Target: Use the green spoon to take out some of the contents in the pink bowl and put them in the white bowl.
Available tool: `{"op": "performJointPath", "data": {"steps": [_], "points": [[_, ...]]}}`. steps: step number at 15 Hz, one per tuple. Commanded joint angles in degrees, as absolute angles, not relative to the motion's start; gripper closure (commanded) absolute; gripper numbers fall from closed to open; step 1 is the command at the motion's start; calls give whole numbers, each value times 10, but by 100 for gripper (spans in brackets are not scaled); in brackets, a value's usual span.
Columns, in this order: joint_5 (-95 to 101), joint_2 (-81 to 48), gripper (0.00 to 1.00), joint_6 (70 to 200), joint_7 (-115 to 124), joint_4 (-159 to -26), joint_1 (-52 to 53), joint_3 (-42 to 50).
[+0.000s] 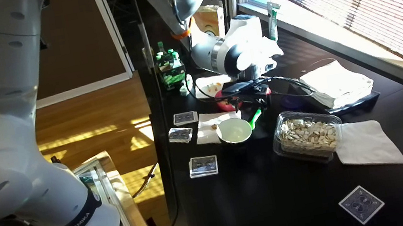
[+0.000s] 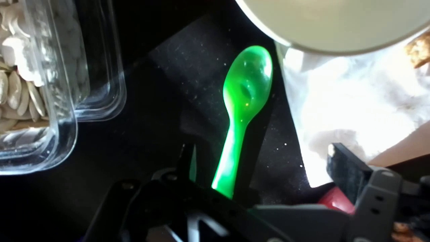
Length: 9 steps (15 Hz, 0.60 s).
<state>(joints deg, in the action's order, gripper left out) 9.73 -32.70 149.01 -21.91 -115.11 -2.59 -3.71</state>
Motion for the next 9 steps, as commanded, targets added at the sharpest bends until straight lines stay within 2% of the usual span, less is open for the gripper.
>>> {"op": "performJointPath", "data": {"steps": [1,9], "points": [[78,-353,0,1490,-224,-1126,-40,-49],[73,-386,0,1483,-226,-1092,-45,-57]]}}
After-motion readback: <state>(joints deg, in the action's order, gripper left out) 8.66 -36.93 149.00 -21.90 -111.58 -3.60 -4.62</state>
